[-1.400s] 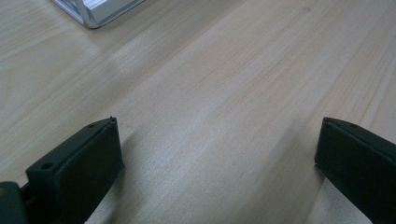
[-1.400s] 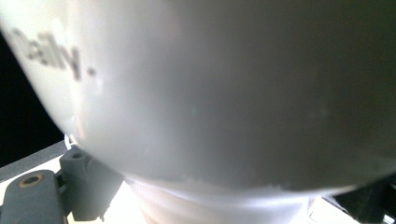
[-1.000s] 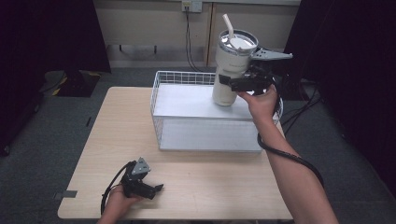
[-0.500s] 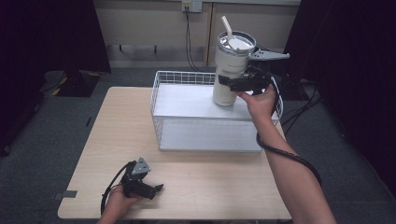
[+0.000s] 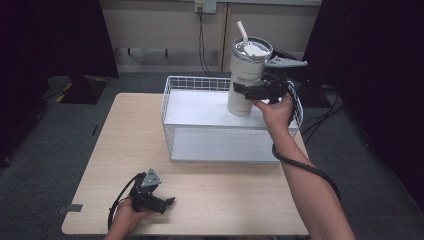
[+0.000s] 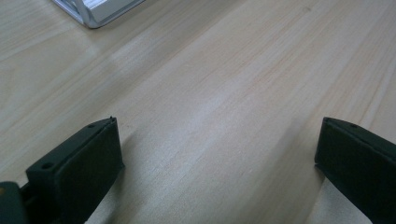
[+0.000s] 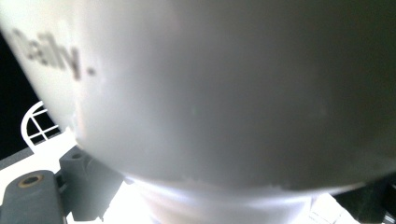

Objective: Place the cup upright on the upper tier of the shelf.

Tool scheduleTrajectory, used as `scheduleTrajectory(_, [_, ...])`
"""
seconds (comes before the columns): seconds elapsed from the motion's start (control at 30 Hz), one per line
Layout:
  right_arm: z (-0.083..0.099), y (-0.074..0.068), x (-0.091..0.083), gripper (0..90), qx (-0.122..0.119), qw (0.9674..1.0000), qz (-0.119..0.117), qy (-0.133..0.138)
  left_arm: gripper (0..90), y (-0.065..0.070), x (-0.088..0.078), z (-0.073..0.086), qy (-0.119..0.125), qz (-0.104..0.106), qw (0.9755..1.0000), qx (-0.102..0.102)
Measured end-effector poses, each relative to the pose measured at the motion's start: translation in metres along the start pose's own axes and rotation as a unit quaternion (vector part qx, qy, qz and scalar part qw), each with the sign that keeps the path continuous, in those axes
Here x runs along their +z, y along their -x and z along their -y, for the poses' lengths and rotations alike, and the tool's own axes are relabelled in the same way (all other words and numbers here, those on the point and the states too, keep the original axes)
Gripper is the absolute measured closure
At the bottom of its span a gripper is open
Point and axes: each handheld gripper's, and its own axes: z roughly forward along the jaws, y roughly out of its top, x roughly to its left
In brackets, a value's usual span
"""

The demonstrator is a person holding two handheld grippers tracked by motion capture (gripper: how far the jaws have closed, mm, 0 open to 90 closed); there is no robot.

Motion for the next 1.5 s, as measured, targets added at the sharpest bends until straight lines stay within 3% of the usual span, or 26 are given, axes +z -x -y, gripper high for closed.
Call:
scheduleTrajectory(0.2, [0.001,-0.002,0.002,9.7,-0.015,0.9999,-0.003,0.002,0.1,0.000,0.000,0.000,0.000,0.000,1.0000,-0.001])
scheduleTrajectory(0.57, [0.004,-0.001,0.002,8.8,-0.010,0.9999,-0.005,0.006,0.1,0.000,0.000,0.000,0.000,0.000,1.0000,0.000])
scheduleTrajectory(0.83, [0.010,-0.002,-0.001,8.8,-0.012,0.9997,0.000,-0.022,0.1,0.000,0.000,0.000,0.000,0.000,1.0000,0.000])
scheduleTrajectory(1.23, [0.023,-0.004,-0.028,8.7,-0.009,0.9993,0.001,-0.035,0.1,0.000,0.000,0.000,0.001,-0.001,1.0000,-0.001])
scheduleTrajectory(1.5, [0.030,-0.013,-0.041,9.1,-0.027,0.9985,-0.010,-0.047,0.1,0.000,0.000,0.000,0.001,-0.001,1.0000,0.000])
